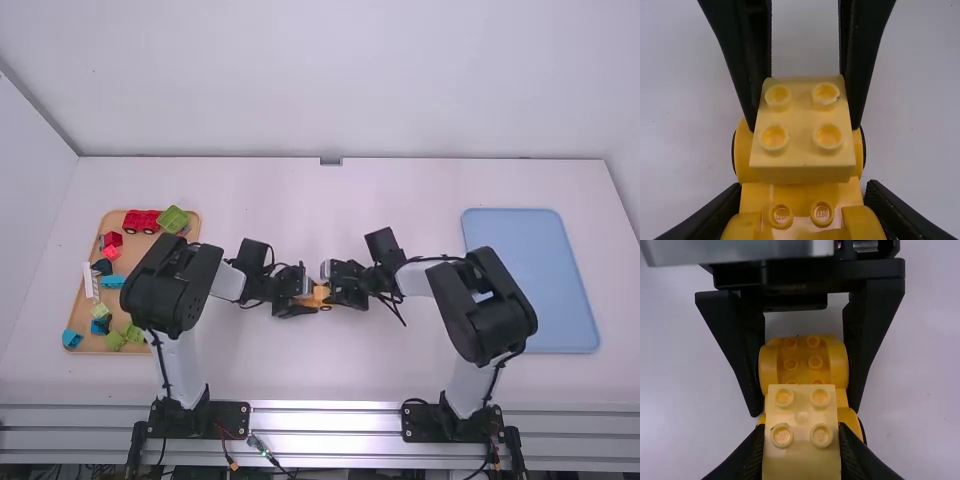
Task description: Assemble lego blocks to make yellow taxi
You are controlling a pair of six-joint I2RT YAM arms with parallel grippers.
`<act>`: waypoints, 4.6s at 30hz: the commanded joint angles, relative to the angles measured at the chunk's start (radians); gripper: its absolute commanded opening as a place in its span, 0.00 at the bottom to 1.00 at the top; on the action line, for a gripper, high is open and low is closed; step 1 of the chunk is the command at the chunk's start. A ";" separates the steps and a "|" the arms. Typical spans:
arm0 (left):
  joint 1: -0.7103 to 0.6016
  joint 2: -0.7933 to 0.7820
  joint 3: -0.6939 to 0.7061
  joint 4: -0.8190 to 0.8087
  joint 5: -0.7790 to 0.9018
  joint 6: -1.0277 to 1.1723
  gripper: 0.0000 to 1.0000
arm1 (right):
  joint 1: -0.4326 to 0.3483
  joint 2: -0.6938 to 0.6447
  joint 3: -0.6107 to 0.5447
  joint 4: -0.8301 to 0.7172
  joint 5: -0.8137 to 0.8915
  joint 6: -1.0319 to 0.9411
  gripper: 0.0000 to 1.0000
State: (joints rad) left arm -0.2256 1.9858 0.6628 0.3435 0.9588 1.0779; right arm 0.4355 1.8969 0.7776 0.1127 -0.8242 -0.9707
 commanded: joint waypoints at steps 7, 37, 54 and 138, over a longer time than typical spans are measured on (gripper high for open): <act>-0.010 0.010 -0.015 -0.042 -0.036 0.036 0.60 | 0.010 0.013 -0.013 -0.006 0.119 0.002 0.33; -0.009 0.010 -0.015 -0.013 -0.086 -0.011 0.60 | -0.084 0.013 -0.013 -0.024 0.052 -0.006 0.29; -0.010 0.010 -0.015 0.015 -0.087 -0.015 0.60 | -0.048 0.013 -0.013 -0.049 0.056 -0.066 0.24; -0.009 0.010 0.049 -0.151 -0.089 0.079 0.58 | 0.001 -0.084 -0.012 -0.045 0.088 -0.005 0.15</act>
State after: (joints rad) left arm -0.2340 1.9854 0.7319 0.1993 0.9371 1.1595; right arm 0.4400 1.8412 0.7700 0.0765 -0.7261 -0.9741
